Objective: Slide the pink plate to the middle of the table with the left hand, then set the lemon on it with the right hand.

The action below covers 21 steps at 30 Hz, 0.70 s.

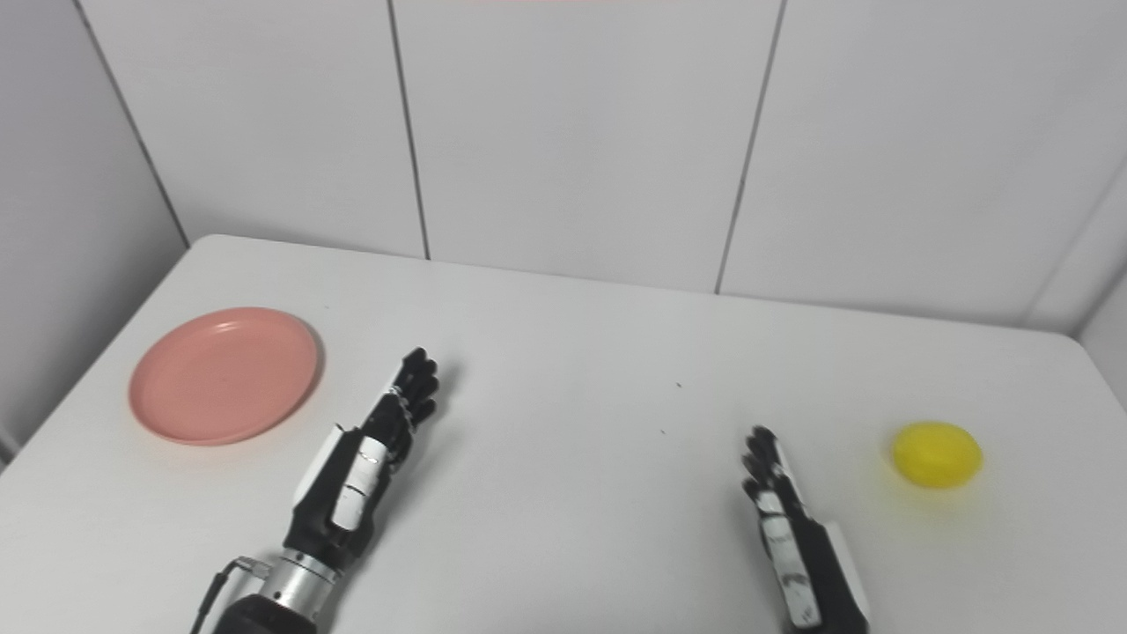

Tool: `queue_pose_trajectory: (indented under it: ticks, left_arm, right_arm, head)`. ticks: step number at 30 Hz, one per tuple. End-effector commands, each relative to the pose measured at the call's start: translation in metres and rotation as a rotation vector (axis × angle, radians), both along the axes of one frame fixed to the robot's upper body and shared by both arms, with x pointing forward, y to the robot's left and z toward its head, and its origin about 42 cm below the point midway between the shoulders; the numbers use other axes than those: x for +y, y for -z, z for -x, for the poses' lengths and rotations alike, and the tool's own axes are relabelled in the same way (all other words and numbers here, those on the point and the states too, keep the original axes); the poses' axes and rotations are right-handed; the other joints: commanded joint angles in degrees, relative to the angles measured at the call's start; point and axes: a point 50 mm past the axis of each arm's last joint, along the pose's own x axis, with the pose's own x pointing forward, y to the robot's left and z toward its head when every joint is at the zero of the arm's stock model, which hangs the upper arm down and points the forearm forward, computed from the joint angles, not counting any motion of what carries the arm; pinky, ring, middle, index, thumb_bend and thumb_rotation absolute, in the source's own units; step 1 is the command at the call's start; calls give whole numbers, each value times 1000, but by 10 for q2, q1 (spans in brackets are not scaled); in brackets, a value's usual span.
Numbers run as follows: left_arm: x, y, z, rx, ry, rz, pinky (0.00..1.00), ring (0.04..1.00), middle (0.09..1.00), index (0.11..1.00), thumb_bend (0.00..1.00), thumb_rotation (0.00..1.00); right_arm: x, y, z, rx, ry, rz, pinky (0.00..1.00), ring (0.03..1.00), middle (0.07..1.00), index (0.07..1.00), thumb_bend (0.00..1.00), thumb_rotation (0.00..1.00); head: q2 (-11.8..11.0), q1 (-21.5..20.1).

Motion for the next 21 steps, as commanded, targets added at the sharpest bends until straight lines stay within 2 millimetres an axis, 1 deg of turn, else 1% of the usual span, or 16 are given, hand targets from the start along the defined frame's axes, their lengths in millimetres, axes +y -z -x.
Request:
queue_pose_trajectory:
  ticks: [1,2,5,10,14,21]
  left_arm:
    - [-9,22,16,72,-18,49,1000,1000,1000,1000,753,1000]
    - [-8,17,15,61,-22,52,1000,1000,1000,1000,769,1000]
    - [-3,1,14,24,-36,44,1000,1000,1000,1000,799,1000]
    - [2,-17,14,-8,-36,52,1000,1000,1000,1000,781,1000]
    - [5,-25,11,-27,-28,50,1000,1000,1000,1000,788,1000]
    - [12,-32,7,-41,-24,26,1000,1000,1000,1000,797,1000]
  right_arm:
    - [-9,7,7,-7,4,-9,1000,1000,1000,1000,554,1000]
    - [-10,7,7,-4,3,-12,1000,1000,1000,1000,556,1000]
    - [-16,11,6,-3,21,-31,1000,1000,1000,1000,564,1000]
    - [-22,17,4,17,66,-68,1000,1000,1000,1000,621,1000]
    - [-25,16,3,29,73,-64,1000,1000,1000,1000,651,1000]
    - [-27,16,2,34,94,-58,1000,1000,1000,1000,651,1000]
  head:
    - [-14,21]
    - [-16,23]
    - [-38,55]
    - [-54,81]
    - [-60,93]
    - [-65,101]
